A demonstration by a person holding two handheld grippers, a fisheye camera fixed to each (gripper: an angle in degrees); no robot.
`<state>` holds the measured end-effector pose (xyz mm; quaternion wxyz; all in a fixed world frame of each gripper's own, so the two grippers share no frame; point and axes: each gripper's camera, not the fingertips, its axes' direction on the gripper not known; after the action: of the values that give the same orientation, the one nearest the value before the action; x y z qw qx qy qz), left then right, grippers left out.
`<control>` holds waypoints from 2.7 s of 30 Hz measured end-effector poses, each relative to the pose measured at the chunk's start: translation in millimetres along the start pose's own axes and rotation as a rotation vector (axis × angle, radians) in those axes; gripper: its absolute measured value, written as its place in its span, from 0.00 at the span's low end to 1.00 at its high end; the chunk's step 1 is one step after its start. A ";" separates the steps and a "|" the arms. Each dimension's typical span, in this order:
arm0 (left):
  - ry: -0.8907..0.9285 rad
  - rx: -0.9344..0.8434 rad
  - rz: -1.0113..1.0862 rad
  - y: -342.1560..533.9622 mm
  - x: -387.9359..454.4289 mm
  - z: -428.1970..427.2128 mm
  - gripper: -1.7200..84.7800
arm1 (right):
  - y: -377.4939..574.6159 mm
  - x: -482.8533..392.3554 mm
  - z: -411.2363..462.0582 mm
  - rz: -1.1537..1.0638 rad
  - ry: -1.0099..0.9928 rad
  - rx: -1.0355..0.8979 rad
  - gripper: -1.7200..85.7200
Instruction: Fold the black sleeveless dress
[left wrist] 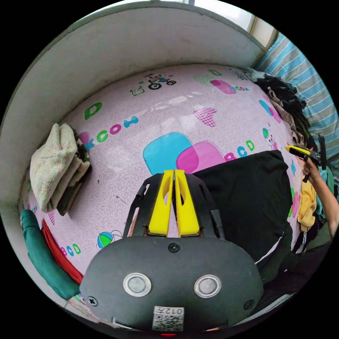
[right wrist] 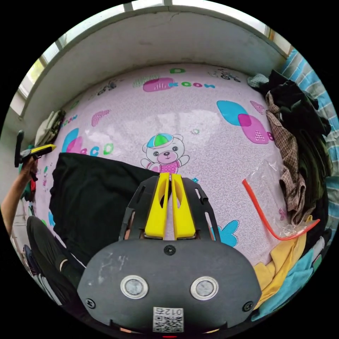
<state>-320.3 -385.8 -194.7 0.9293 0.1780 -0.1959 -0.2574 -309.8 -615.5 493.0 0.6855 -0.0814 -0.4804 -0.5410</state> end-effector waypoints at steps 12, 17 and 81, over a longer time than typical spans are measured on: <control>-0.183 -0.221 0.131 0.5 34.6 35.0 0.02 | 15.9 13.5 31.2 -0.144 0.120 -0.156 0.01; -0.111 -0.055 0.058 6.1 48.8 -5.0 0.02 | 32.4 36.8 7.6 -0.055 0.041 -0.070 0.01; 0.076 -0.234 0.336 93.7 212.1 -4.4 0.03 | 188.4 95.4 16.0 0.002 -0.254 -0.159 0.01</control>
<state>-112.3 -425.7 -100.2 0.9803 0.0432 -0.1566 -0.1127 -168.9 -593.1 649.5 0.6111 -0.2038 -0.5188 -0.5620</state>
